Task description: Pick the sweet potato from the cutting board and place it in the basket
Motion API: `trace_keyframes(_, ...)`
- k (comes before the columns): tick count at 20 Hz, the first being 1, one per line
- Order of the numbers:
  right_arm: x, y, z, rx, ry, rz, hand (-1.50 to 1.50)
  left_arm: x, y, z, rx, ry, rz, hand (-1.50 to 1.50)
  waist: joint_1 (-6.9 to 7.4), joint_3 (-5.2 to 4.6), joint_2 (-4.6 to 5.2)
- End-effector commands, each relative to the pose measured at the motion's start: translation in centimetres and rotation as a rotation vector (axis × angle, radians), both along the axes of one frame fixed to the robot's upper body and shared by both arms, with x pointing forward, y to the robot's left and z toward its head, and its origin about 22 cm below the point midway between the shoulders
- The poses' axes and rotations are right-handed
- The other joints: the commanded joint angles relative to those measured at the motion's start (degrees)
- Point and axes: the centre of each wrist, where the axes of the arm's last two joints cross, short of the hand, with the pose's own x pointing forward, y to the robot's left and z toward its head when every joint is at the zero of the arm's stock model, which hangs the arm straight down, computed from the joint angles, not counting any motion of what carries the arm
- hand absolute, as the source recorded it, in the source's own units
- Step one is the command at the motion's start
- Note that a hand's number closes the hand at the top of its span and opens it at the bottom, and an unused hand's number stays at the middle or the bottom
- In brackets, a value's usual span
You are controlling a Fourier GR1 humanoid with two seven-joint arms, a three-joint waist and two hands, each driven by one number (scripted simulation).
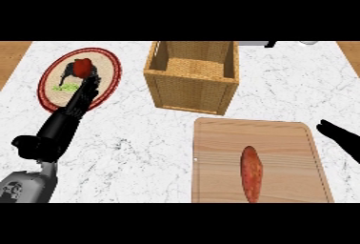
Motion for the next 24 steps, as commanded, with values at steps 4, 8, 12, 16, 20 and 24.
trace_keyframes(4,0.2,-0.1,-3.7,0.041,0.026,-0.070,-1.50,0.2,-0.4,0.3,-0.010,-0.006,-0.003,0.00,0.24,0.06,0.07)
trace_keyframes(8,-0.6,-0.2,-7.6,0.040,0.007,-0.064,-1.50,-1.1,1.0,-0.5,-0.008,-0.009,0.011,0.00,0.17,0.11,0.01)
trace_keyframes(12,1.5,1.2,-9.5,0.060,-0.030,-0.068,-1.50,-0.9,1.1,0.2,-0.009,-0.011,-0.005,0.00,0.49,0.07,0.07)
trace_keyframes(16,1.6,2.7,-12.5,0.036,-0.041,-0.063,-1.50,0.1,0.6,1.2,0.003,0.003,-0.014,0.00,0.41,0.06,0.08)
trace_keyframes(20,3.3,1.3,-13.5,0.037,-0.069,-0.082,-1.50,-0.4,-1.4,-0.7,-0.009,0.005,-0.025,0.00,0.35,0.05,0.10)
trace_keyframes(24,3.0,2.9,-12.4,0.060,-0.080,-0.050,-1.50,-0.2,0.6,-1.1,-0.008,0.015,0.002,0.00,0.36,0.03,0.10)
